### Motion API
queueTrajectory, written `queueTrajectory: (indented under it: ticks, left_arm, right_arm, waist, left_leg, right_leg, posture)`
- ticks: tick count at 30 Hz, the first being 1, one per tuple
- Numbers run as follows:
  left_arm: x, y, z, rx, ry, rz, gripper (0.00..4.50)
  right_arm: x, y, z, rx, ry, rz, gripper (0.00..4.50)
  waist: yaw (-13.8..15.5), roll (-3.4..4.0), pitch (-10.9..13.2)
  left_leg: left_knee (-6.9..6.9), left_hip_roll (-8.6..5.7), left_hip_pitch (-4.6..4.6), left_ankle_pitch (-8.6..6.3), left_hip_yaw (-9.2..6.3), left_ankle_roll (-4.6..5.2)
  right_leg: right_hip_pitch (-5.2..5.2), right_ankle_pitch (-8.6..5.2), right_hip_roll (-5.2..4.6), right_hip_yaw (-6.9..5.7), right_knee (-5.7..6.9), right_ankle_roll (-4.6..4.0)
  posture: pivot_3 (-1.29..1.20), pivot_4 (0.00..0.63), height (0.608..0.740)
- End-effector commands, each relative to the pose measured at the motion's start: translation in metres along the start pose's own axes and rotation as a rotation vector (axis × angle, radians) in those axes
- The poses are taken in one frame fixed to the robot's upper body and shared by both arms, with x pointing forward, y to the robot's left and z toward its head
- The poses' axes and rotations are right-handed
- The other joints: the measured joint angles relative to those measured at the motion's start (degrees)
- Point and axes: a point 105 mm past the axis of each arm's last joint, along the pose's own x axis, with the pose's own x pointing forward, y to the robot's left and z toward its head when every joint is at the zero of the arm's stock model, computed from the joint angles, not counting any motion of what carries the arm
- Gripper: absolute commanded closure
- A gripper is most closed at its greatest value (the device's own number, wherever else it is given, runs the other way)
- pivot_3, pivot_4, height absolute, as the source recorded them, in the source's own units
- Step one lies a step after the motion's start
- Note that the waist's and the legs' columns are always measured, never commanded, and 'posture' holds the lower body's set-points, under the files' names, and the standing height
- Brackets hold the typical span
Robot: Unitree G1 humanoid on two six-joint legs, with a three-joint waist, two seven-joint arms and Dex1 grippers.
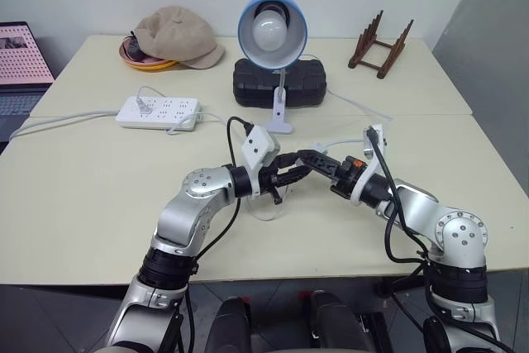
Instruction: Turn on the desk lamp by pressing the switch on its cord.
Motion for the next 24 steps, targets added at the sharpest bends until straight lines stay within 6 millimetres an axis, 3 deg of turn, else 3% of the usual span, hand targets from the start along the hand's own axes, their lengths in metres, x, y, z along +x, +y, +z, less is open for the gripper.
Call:
queueTrajectory:
  ticks: [1, 9, 21, 23, 24]
  left_arm:
    - [0.0009, -0.0069, 0.0142, 0.041, -0.04, -0.028, 3.4]
    - [0.0008, -0.006, 0.0147, 0.048, -0.034, -0.029, 3.4]
    - [-0.0003, -0.004, 0.0163, 0.064, -0.027, -0.028, 3.4]
    - [-0.001, -0.0024, 0.0167, 0.07, -0.02, -0.032, 3.4]
    - [-0.0014, -0.0018, 0.0167, 0.073, -0.016, -0.035, 3.4]
  right_arm:
    - [-0.0011, 0.009, 0.0052, -0.023, -0.018, 0.035, 2.33]
    - [-0.001, 0.0071, 0.0008, -0.072, 0.017, 0.024, 3.9]
    - [0.003, 0.0094, 0.0012, -0.108, 0.028, 0.026, 3.94]
    - [0.0015, 0.0107, 0.0029, -0.095, 0.023, 0.043, 3.24]
    - [0.0004, 0.0111, 0.0037, -0.09, 0.022, 0.049, 3.18]
  waist:
    - [0.0, 0.0, 0.0]
    - [-0.01, 0.0, 0.0]
    - [-0.01, 0.0, 0.0]
    - [-0.01, 0.0, 0.0]
    - [-0.01, 0.0, 0.0]
  left_leg:
    - [0.0, 0.0, 0.0, 0.0, 0.0, 0.0]
    - [0.0, 0.0, 0.0, 0.0, 0.0, 0.0]
    - [0.0, 0.0, -0.02, 0.0, 0.0, 0.0]
    - [0.0, 0.0, -0.02, 0.0, 0.0, 0.0]
    - [-0.01, 0.0, -0.02, 0.0, 0.0, 0.0]
  right_leg:
    - [0.0, 0.0, 0.0, 0.0, 0.0, 0.0]
    - [-0.01, -0.16, 0.0, 0.01, 0.0, -0.29]
    - [-0.02, -0.17, 0.0, 0.01, -0.01, -0.3]
    - [-0.03, -0.17, 0.0, 0.0, -0.02, -0.3]
    - [-0.03, -0.17, 0.0, 0.0, -0.02, -0.3]
  posture:
    - [0.0, 0.15, 0.74]
    - [0.0, 0.15, 0.74]
    - [0.0, 0.15, 0.74]
    - [0.0, 0.15, 0.74]
    - [0.0, 0.15, 0.74]
